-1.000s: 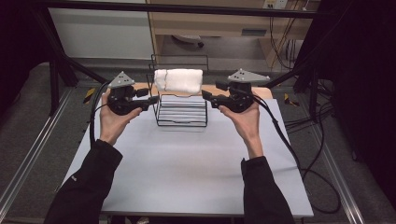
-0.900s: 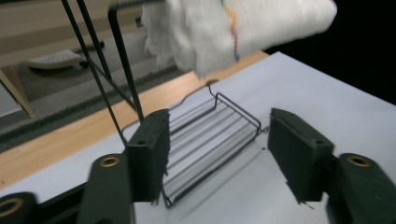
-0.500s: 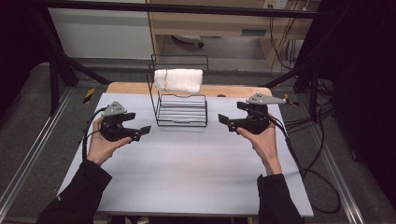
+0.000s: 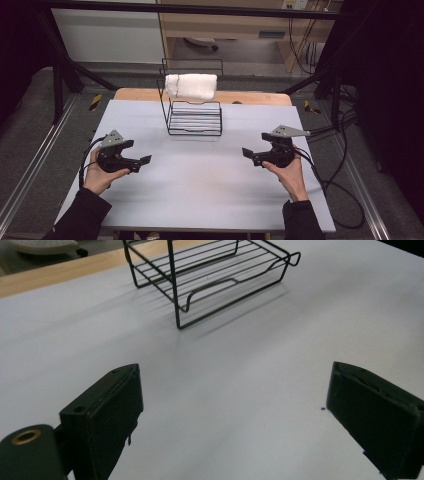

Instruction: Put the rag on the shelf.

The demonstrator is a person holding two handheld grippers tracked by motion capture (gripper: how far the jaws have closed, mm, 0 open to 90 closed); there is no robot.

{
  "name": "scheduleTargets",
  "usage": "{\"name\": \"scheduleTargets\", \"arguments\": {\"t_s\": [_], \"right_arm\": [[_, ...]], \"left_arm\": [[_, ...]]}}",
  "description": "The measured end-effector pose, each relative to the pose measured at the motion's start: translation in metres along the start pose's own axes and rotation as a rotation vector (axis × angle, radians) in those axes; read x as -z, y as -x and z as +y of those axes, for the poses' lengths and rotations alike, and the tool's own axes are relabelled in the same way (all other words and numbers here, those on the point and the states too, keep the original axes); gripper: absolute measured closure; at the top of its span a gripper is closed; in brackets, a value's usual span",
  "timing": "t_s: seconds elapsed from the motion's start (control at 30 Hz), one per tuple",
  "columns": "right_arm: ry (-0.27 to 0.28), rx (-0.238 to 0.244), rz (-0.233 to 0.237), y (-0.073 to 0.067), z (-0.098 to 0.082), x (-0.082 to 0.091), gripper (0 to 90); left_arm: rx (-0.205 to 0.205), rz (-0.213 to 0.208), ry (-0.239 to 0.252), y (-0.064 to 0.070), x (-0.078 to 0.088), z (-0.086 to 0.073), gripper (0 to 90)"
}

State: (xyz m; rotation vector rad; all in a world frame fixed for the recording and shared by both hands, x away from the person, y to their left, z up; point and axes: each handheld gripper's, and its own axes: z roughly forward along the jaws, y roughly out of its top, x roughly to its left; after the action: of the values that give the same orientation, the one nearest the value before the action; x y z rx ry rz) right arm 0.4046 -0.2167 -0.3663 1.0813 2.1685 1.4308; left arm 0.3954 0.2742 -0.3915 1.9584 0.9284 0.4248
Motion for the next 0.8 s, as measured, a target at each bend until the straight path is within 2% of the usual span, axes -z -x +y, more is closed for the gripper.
{"name": "scheduleTargets", "arguments": {"t_s": [0.2,0.33,0.47,0.6,0.8], "right_arm": [[-0.034,-0.020,-0.006,0.004,-0.027,0.003,1.4],[-0.052,-0.041,-0.011,0.007,-0.044,0.007,1.4],[-0.079,-0.059,-0.016,0.010,-0.062,0.012,1.1],[-0.081,-0.082,-0.009,0.013,-0.080,0.018,1.1],[-0.079,-0.100,-0.013,0.019,-0.094,0.026,1.1]], "left_arm": [[0.010,0.003,-0.016,-0.002,0.002,-0.025,8.7],[0.014,0.013,-0.021,-0.004,0.005,-0.036,8.9],[0.012,0.022,-0.019,-0.004,0.007,-0.043,9.2],[0.001,0.022,-0.035,-0.003,0.005,-0.049,9.3],[0.005,0.017,-0.052,-0.001,0.003,-0.058,9.2]]}}
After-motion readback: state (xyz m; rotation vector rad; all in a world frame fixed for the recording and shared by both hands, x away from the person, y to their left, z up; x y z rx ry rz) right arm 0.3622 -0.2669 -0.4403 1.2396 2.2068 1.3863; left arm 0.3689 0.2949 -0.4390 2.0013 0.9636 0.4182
